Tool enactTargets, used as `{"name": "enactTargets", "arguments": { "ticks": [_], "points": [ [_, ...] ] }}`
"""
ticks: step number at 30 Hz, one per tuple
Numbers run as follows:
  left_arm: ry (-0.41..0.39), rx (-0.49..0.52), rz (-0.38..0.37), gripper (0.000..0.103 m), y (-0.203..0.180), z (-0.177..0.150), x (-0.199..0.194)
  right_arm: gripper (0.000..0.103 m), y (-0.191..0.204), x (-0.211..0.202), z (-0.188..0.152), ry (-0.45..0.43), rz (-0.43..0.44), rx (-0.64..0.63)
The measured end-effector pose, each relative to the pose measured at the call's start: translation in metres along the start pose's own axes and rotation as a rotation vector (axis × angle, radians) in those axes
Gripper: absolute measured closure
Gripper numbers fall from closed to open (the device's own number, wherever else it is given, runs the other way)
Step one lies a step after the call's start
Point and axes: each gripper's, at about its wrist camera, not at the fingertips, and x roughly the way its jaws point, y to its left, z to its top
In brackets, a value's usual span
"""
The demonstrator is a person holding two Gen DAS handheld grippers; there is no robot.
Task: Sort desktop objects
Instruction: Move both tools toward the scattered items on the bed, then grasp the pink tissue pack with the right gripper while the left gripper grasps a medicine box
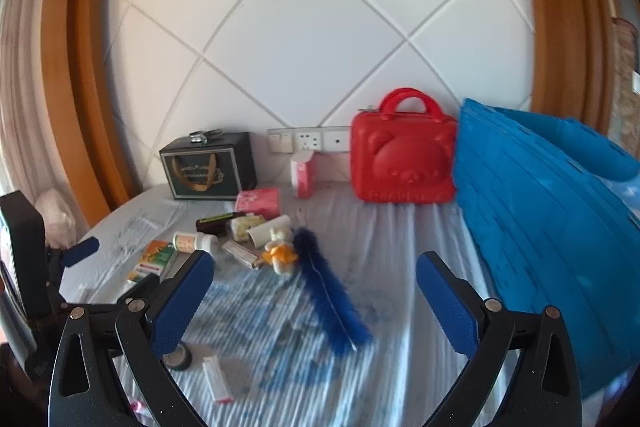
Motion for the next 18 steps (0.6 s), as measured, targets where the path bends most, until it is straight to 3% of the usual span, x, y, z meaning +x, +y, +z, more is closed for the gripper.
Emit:
{"name": "enactTargets", "arguments": {
  "ticks": [6,12,18],
  "points": [
    [0.02,0.038,0.064,0.005,0.016,0.026,0.049,0.0,0.005,0.075,0.036,0.044,0.062,-0.024],
    [0.044,0.018,0.049,0.005,0.037,0.039,0.097,0.0,0.016,0.165,0.078,0.075,0.056,-0.057],
    [0.067,0.016,0.027,0.005,0.053,0.038,0.147,0.0,0.029,0.301,0.108,0.152,0.006,-0.109]
  ]
}}
